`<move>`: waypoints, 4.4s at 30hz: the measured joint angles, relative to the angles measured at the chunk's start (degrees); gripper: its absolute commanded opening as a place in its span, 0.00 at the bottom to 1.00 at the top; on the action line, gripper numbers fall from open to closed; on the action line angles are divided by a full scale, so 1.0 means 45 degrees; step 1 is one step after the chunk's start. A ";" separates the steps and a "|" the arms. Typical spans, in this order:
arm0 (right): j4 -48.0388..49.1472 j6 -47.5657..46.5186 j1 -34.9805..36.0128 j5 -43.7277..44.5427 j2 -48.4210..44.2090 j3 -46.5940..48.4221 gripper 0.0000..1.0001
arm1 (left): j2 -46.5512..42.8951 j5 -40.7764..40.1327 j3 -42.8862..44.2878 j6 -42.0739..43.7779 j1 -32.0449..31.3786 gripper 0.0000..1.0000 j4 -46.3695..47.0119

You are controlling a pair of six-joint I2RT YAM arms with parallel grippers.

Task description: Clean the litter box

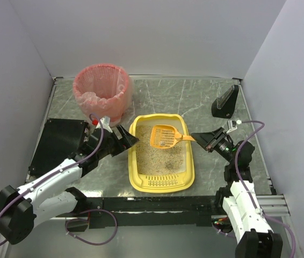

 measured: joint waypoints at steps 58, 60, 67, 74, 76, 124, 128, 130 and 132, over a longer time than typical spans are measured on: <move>-0.7674 -1.2672 0.9986 1.0370 1.7238 2.2901 0.00 | -0.4697 -0.2385 -0.1059 -0.0903 0.0617 0.97 -0.4231; -0.7514 -1.2308 0.9690 1.0355 1.6082 2.2105 0.00 | -0.4449 -0.2186 -0.1059 -0.0845 0.0622 0.97 -0.4017; -0.7213 -1.0593 0.8757 1.0545 0.9360 1.6422 0.00 | -0.3444 -0.1209 -0.1020 -0.0350 0.0636 0.97 -0.2715; -0.8684 -0.7679 0.8655 1.1137 0.3211 1.0190 0.00 | -0.0801 -0.0597 -0.0189 0.0262 0.0651 0.97 -0.1530; -0.9238 -0.6892 0.8655 1.1361 0.2919 0.9136 0.00 | -0.0194 -0.0573 0.0180 0.0408 0.0733 0.97 -0.1195; 0.5532 -0.2501 0.9292 1.1808 0.9248 0.1214 0.00 | 0.3084 0.0476 0.1583 0.1107 0.0699 0.97 0.0364; 0.5450 -0.2249 0.9292 1.1827 0.9102 0.1146 0.00 | 0.3079 0.0287 0.1588 0.1069 0.0699 0.97 0.0253; 0.5406 -0.2113 0.9292 1.1871 0.8952 0.1044 0.00 | 0.3079 0.0214 0.1642 0.1049 0.0699 0.97 0.0053; 0.5207 -0.1962 0.9287 1.1924 0.8738 0.0962 0.00 | 0.3079 0.0180 0.1651 0.1035 0.0699 0.97 -0.0053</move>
